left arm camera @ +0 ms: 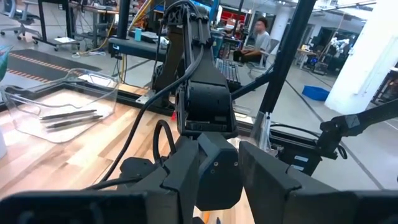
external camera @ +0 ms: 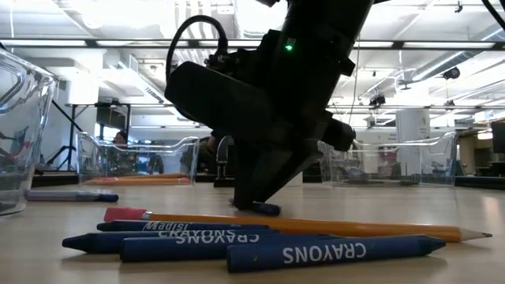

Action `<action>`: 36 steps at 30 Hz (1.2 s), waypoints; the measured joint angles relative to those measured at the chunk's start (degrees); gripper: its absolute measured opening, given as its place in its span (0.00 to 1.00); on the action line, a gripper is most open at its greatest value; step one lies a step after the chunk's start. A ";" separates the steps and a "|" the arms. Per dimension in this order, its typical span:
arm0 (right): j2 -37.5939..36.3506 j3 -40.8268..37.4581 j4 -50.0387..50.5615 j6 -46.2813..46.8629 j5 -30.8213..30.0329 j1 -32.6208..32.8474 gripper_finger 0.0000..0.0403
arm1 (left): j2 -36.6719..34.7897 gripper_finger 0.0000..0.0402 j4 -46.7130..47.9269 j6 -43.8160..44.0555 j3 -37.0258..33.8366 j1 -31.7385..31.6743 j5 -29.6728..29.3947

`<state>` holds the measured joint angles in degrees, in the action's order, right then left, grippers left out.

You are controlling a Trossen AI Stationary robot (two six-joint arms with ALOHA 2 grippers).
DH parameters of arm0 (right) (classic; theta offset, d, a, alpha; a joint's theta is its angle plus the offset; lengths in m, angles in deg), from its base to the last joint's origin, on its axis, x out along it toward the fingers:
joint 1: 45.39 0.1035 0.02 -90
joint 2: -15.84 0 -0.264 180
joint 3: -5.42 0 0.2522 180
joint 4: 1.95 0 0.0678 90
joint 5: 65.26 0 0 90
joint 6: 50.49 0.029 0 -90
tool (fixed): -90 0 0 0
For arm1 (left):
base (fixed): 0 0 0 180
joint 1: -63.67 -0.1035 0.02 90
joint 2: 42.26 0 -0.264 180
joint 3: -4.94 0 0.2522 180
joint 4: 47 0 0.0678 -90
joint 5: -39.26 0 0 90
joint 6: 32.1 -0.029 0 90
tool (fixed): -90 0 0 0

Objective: Sort crayons/erasers/pens/pencils in bins
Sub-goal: Put the blue crayon into the bottom left transparent bin

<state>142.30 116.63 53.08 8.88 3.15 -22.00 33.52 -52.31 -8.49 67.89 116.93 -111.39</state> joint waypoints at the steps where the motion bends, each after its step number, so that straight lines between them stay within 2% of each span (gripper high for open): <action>1: 0.00 -0.08 -0.02 -0.54 0.00 0.00 0.13 | -0.01 0.25 0.02 -0.01 0.00 0.00 0.00; 6: 0.04 -0.20 0.00 -4.72 0.04 -0.02 0.04 | -0.01 0.25 0.20 -1.26 -0.04 0.00 0.02; 17: -3.14 -0.70 1.47 -13.47 -1.26 -0.03 0.04 | -0.01 0.25 0.53 -3.61 -0.04 -0.92 0.26; 22: -7.74 -0.99 0.99 -21.44 -3.44 -0.21 0.03 | -0.01 0.25 4.04 -8.55 -0.07 -1.38 0.40; 28: -14.28 -2.25 0.87 -30.51 -5.45 -1.29 0.03 | 0.27 0.25 9.89 -4.84 -0.09 -4.74 0.70; 36: -25.54 -5.63 0.00 -40.25 -13.31 -2.37 0.03 | 2.65 0.25 11.40 -4.50 -0.20 -10.72 8.32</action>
<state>116.76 111.00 53.08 -31.37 -10.16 -24.37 36.17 -40.91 -12.99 67.69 106.20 -103.06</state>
